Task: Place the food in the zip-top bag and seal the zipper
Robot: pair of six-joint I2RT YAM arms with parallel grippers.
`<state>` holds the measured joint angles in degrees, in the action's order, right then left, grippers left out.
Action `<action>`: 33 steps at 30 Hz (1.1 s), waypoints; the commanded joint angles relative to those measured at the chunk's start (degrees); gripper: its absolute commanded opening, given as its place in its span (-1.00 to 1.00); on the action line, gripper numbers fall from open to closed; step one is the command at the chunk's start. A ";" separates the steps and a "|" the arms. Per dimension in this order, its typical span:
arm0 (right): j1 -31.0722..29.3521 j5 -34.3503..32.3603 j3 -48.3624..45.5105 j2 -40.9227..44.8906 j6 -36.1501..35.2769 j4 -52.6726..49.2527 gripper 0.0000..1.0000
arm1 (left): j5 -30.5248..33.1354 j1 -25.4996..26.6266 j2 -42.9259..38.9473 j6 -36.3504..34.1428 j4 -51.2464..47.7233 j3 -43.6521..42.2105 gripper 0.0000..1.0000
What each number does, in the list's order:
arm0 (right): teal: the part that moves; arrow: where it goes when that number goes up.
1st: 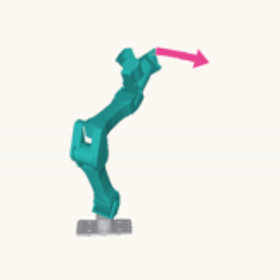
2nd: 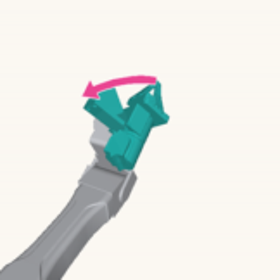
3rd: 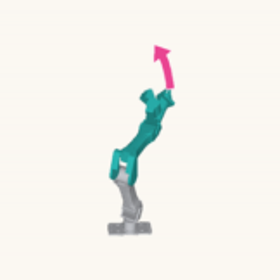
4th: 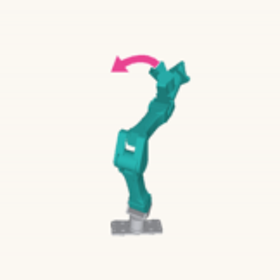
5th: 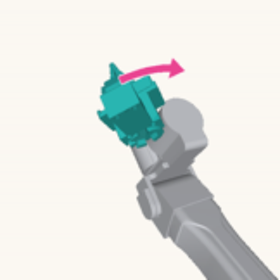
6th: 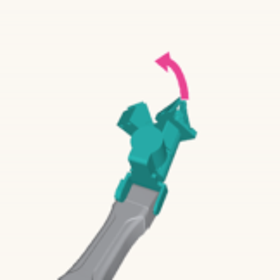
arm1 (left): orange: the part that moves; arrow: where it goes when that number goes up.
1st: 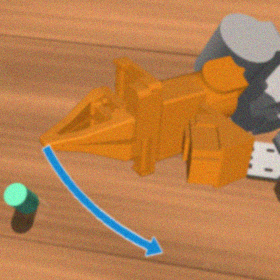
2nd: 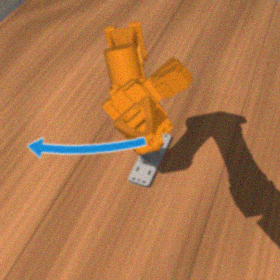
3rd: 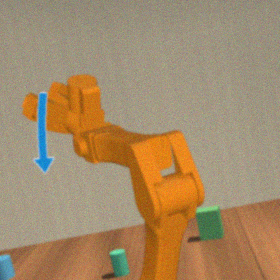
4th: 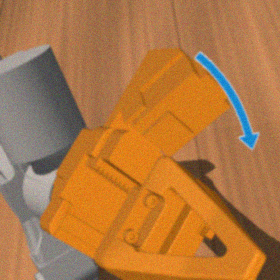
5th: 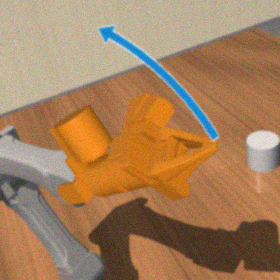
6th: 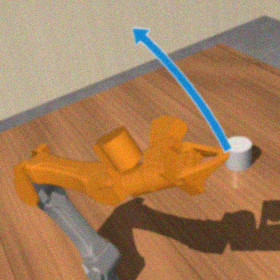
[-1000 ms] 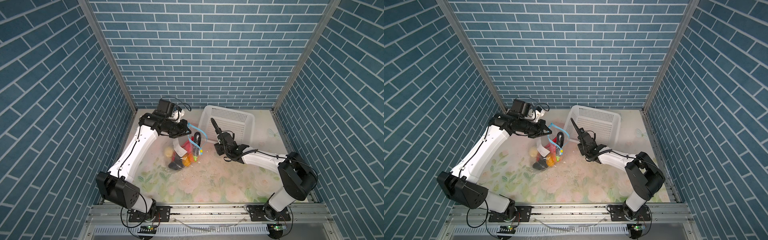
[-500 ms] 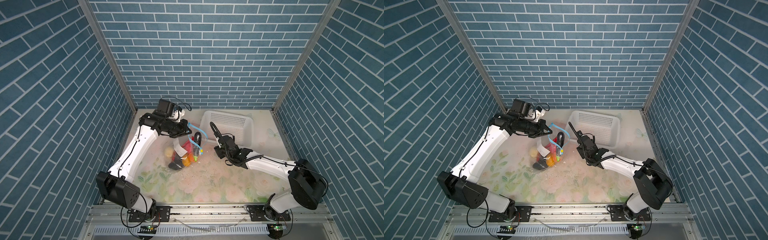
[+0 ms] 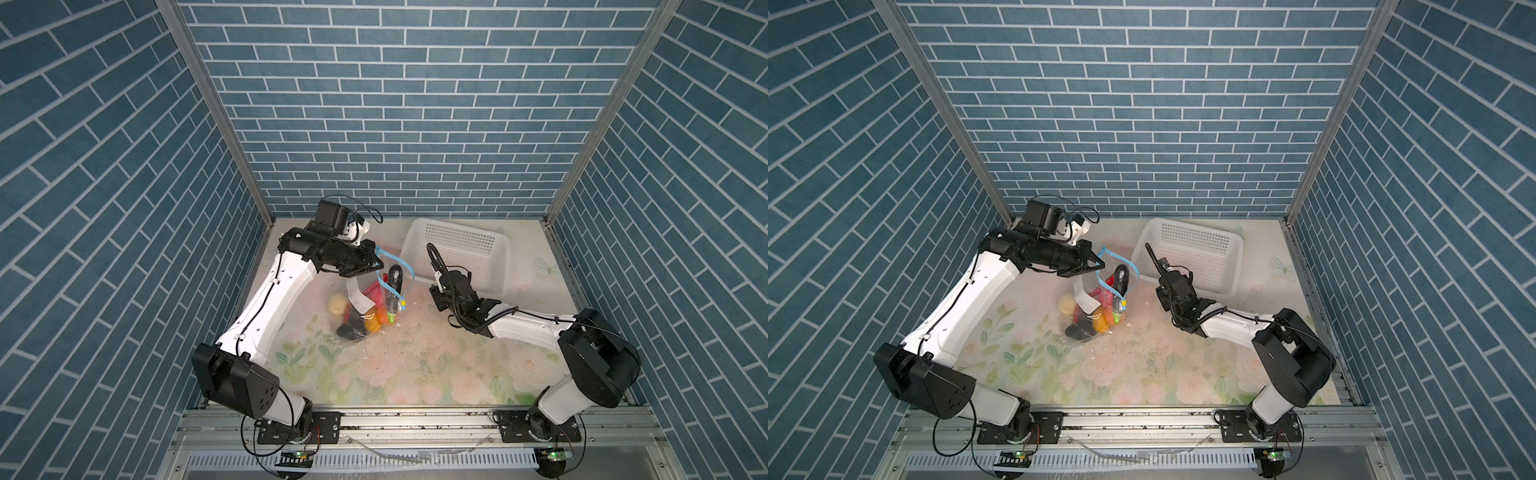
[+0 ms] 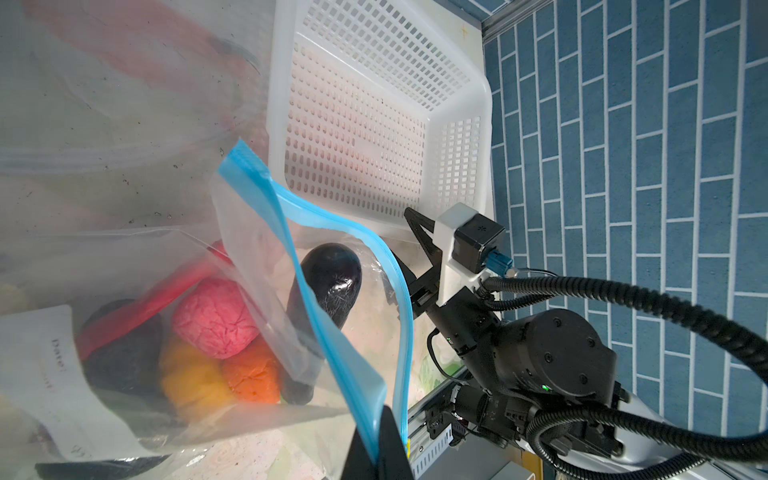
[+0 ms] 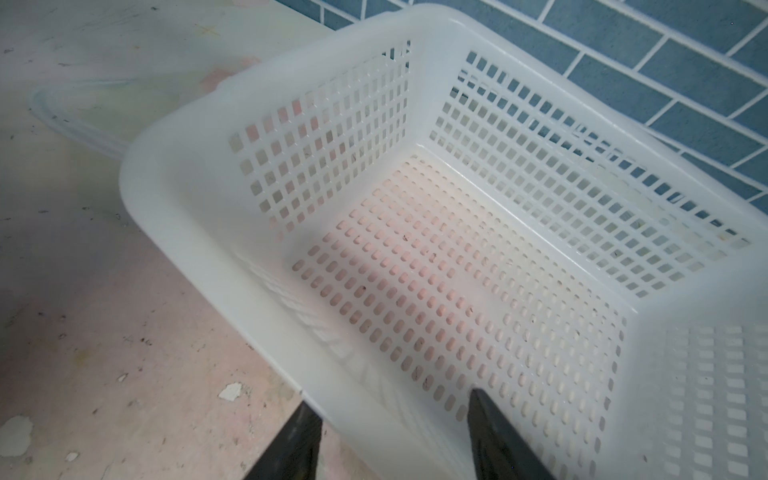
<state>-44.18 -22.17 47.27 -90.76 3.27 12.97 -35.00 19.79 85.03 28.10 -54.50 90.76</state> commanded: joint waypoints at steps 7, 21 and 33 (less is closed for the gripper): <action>6.22 -0.59 1.11 -1.55 -6.79 -7.30 0.16 | -0.18 0.13 -1.88 0.42 0.62 -0.87 -1.00; 11.84 -2.71 8.79 -2.27 -8.60 -13.00 0.37 | -0.20 0.14 -2.02 0.64 1.02 -1.74 -1.00; 11.30 -1.46 15.40 8.49 17.74 -34.16 0.61 | -1.18 0.14 -1.37 0.38 1.67 -2.27 -1.00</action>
<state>-32.73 -23.62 61.56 -85.21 10.59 -13.41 -35.29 19.79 84.16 28.80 -53.98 89.32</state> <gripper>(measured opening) 0.800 0.047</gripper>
